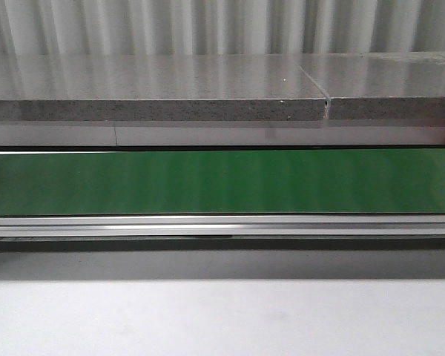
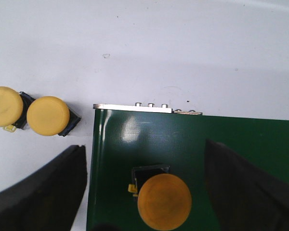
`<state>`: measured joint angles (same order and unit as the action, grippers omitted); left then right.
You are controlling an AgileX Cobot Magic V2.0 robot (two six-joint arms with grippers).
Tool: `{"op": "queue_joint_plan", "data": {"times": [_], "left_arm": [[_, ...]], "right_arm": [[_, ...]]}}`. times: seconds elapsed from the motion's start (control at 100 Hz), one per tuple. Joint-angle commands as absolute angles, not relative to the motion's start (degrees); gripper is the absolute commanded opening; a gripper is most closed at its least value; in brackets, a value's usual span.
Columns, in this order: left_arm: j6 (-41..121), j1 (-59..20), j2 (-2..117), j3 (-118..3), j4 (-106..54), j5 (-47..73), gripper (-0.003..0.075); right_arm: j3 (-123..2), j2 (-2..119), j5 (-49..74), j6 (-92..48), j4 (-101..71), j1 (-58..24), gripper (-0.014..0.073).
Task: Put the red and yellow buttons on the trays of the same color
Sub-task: 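Set the yellow button upright on the belt's near end, release, then move the left gripper to the red buttons and grasp one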
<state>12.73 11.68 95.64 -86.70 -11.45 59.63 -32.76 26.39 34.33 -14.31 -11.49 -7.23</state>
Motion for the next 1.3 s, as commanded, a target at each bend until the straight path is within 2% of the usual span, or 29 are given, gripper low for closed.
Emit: {"op": "queue_joint_plan", "data": {"times": [0.0,0.14,0.42,0.67,0.89,1.29], "left_arm": [[11.9,12.8,92.0,-88.2,-13.0,60.0,0.0489],[11.2,15.6,90.5,-87.5,-13.0,60.9,0.0461],[8.7,22.0,88.1,-79.1,-13.5,63.5,0.0461],[-1.6,22.5,88.1,-71.9,-13.5,61.9,0.0461],[-17.0,22.5,88.1,-71.8,-12.0,63.3,0.0461],[-29.4,22.5,88.4,-71.8,-3.0,63.4,0.0461]], "right_arm": [[-34.2,26.5,30.4,-14.7,-11.8,-7.2,-0.0058],[-34.2,26.5,30.4,-14.7,-11.8,-7.2,-0.0058],[-34.2,26.5,30.4,-14.7,-11.8,-7.2,-0.0058],[-34.2,26.5,30.4,-14.7,-11.8,-7.2,-0.0058],[-34.2,26.5,30.4,-14.7,-11.8,-7.2,-0.0058],[-34.2,26.5,30.4,-14.7,-11.8,-7.2,-0.0058]]}}
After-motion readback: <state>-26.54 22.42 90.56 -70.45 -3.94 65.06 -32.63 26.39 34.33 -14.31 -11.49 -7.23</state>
